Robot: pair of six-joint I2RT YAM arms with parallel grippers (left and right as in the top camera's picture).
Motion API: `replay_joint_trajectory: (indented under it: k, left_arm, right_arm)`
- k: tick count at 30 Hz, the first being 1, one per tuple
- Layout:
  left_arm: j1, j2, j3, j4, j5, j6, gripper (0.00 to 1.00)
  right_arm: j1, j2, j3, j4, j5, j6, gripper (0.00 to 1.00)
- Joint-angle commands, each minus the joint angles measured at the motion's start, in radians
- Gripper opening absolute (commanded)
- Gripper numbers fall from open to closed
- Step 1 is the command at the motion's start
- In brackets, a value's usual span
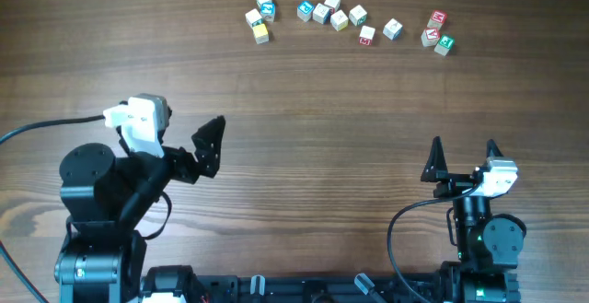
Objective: Form a horizontal line
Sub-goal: 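Reach the left gripper forward and grasp the white Z block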
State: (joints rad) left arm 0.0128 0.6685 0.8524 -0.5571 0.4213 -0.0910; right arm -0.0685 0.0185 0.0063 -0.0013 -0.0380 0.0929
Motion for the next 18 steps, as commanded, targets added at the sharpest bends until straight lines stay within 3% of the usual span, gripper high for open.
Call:
replay_joint_trajectory:
  k: [1,5,9,15,18]
  left_arm:
    - [-0.006,-0.002,0.016,0.043,0.122,0.004,1.00]
    - [-0.005,0.006,0.024,0.116,0.127,-0.074,1.00]
    - [-0.006,0.119,0.142,0.138,0.102,-0.076,1.00]
    - [-0.010,0.509,0.560,-0.027,0.096,-0.074,1.00]
    - [-0.045,0.723,0.805,-0.167,-0.063,-0.061,1.00]
  right_arm:
    - [-0.004,-0.005,-0.001,0.002,-0.016,0.014,1.00]
    - [-0.004,-0.005,-0.001,0.002,-0.016,0.014,1.00]
    - [-0.004,-0.005,-0.001,0.002,-0.016,0.014,1.00]
    - [-0.004,-0.005,-0.001,0.002,-0.016,0.014,1.00]
    - [-0.004,-0.005,-0.001,0.002,-0.016,0.014,1.00]
